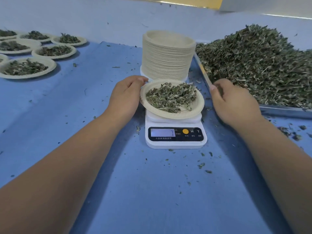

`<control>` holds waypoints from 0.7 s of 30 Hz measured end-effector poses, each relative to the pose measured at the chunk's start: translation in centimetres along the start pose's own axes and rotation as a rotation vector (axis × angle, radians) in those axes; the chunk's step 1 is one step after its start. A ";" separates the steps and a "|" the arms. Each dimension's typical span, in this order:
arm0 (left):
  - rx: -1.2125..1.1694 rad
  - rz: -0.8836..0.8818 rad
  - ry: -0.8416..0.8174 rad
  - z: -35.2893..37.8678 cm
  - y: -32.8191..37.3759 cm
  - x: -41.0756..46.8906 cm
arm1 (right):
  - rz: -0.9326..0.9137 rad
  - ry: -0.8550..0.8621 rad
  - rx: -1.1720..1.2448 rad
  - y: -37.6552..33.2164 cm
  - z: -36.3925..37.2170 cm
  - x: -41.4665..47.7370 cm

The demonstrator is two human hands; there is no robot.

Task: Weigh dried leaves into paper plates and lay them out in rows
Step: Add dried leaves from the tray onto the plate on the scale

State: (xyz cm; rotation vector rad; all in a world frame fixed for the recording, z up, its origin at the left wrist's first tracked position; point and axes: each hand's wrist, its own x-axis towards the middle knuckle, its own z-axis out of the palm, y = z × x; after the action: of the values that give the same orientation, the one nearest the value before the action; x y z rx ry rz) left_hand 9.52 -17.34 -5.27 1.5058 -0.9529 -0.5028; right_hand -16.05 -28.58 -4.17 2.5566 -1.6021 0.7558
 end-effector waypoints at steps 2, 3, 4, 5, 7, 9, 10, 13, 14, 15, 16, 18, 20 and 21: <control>0.007 0.010 -0.010 0.1 -0.1 0.1 | 0.034 -0.049 -0.170 -0.2 0.1 -0.2; 0.009 0.016 -0.013 0.1 -0.1 0.1 | 0.040 -0.063 -0.208 -0.4 0.1 -0.4; 0.012 0.024 -0.018 0.1 -0.1 0.0 | 0.043 -0.073 -0.220 -0.6 0.1 -0.4; 0.015 0.032 -0.028 0.1 -0.1 0.0 | 0.044 -0.078 -0.217 -0.8 0.1 -0.5; 0.027 0.032 -0.051 0.2 0.0 -0.1 | 0.038 -0.072 -0.199 -0.8 0.1 -0.4; 0.042 0.028 -0.058 0.2 0.0 -0.2 | 0.018 -0.055 -0.199 -0.7 0.1 -0.4; 0.041 0.029 -0.058 0.2 0.0 -0.2 | 0.012 -0.052 -0.201 -0.6 0.1 -0.4; 0.038 0.023 -0.052 0.2 -0.1 -0.3 | 0.009 -0.076 -0.212 -0.4 0.0 -0.4; 0.037 0.015 -0.049 0.2 -0.1 -0.3 | 0.011 -0.089 -0.231 -0.4 -0.1 -0.5; 0.028 0.001 -0.045 0.3 -0.1 -0.2 | 0.009 -0.098 -0.249 -0.4 -0.1 -0.4; 0.010 -0.017 -0.045 0.3 0.0 -0.2 | -0.001 -0.095 -0.249 -0.4 -0.2 -0.4; -0.028 -0.053 -0.051 0.6 0.2 -0.1 | -0.055 -0.033 -0.138 -0.7 -0.4 -0.5; -0.065 -0.087 -0.057 0.9 0.4 -0.2 | -0.136 0.056 0.012 -1.4 -0.8 -0.9; -0.082 -0.105 -0.061 1.0 0.5 -0.3 | -0.164 0.075 0.045 -1.9 -1.0 -1.1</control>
State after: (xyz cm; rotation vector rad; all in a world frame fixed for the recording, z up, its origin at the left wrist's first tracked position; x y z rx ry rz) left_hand 8.44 -17.71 -4.99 1.4787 -0.8930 -0.6597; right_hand -15.19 -26.51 -3.29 2.6160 -1.3488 0.8699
